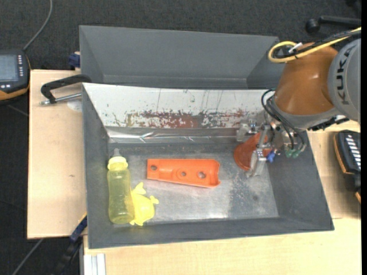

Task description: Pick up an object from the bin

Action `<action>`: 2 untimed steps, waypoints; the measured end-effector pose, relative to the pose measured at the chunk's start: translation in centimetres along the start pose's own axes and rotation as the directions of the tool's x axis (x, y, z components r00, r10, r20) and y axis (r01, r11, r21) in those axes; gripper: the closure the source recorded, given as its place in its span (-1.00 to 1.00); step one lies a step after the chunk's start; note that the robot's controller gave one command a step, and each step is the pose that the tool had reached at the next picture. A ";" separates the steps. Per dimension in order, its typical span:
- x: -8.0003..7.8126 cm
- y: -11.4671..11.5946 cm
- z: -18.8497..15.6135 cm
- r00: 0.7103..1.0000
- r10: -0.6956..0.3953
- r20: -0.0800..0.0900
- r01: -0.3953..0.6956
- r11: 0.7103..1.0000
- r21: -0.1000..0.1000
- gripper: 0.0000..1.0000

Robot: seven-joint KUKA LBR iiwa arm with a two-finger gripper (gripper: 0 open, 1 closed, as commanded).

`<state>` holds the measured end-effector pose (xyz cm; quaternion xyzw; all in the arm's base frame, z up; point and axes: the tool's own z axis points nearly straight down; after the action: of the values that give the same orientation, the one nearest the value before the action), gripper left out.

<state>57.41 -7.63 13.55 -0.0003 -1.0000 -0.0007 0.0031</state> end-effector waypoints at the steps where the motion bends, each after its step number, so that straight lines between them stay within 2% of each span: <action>1: -0.2 0.0 -0.5 1.000 -0.001 0.008 0.001 1.000 0.001 -1.00; 2: 3.1 2.4 2.7 0.998 -0.062 0.009 0.062 0.998 0.002 -1.00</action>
Offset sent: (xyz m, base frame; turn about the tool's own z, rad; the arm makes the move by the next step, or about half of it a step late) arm -0.0630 0.0471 -0.0587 -0.1215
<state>54.31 -5.23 10.85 0.0309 -0.9995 -0.0001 -0.0013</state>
